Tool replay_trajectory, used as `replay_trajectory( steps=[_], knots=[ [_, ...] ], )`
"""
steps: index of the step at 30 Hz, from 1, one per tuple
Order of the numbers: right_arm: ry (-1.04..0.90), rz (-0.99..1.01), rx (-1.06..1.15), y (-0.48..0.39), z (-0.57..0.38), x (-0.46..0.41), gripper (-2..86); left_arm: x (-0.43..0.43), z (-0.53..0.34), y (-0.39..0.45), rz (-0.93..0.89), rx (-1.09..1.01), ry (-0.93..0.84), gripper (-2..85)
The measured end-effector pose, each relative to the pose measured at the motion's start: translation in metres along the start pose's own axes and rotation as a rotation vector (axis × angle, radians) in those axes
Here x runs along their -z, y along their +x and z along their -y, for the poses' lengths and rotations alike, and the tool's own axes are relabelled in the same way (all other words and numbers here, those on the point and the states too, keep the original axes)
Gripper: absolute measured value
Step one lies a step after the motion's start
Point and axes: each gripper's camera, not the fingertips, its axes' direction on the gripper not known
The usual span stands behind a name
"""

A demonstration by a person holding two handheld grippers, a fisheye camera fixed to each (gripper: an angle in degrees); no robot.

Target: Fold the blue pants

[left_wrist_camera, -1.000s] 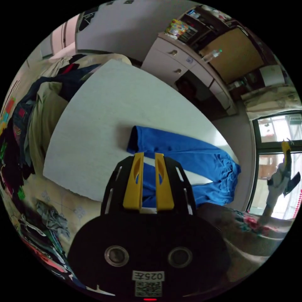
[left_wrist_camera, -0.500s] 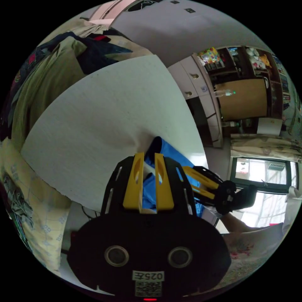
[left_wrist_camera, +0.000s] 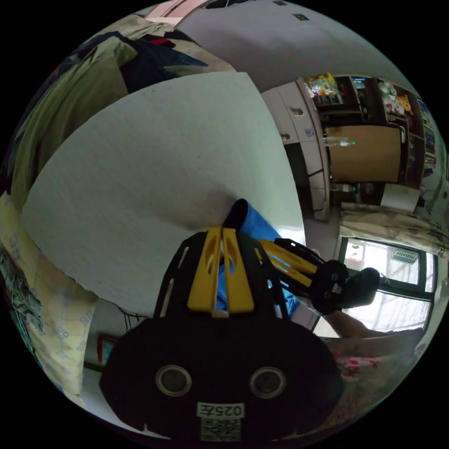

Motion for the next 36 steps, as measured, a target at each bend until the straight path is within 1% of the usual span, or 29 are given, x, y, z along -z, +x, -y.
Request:
replay_trajectory(
  steps=[5,9,15,18,20,22,24,29,32,36],
  knots=[
    [-0.004,0.084,-0.029,0.024,0.025,0.013,0.6,0.003,0.002,0.008,-0.065,-0.017,-0.021,2.5],
    [-0.007,0.113,-0.035,0.039,0.044,0.022,0.8,-0.001,0.003,0.006,-0.036,0.021,-0.027,-0.6],
    [0.022,0.146,-0.033,0.051,0.076,0.039,2.5,0.01,-0.001,0.002,-0.082,0.062,0.007,-0.9],
    [0.045,0.128,-0.047,0.056,0.092,0.048,4.4,0.018,-0.004,-0.005,-0.163,0.109,0.034,-0.9],
    [0.048,0.13,-0.054,0.061,0.102,0.051,4.5,0.021,-0.005,-0.008,-0.186,0.123,0.042,-0.9],
    [0.029,0.142,-0.062,0.067,0.11,0.05,3.9,0.021,-0.006,-0.011,-0.198,0.135,0.036,-0.9],
    [0.019,0.108,-0.087,0.074,0.117,0.051,1.0,0.02,-0.006,-0.012,-0.202,0.142,0.028,-0.9],
    [0.029,0.123,-0.093,0.091,0.127,0.068,0.0,0.023,-0.01,-0.012,-0.217,0.147,0.041,-1.0],
    [0.062,0.09,-0.056,0.096,0.132,0.081,1.5,0.027,-0.014,-0.014,-0.251,0.168,0.057,-0.9],
    [0.041,0.053,-0.026,0.103,0.148,0.091,4.6,0.03,-0.018,-0.01,-0.289,0.181,0.062,-1.0]
  ],
)
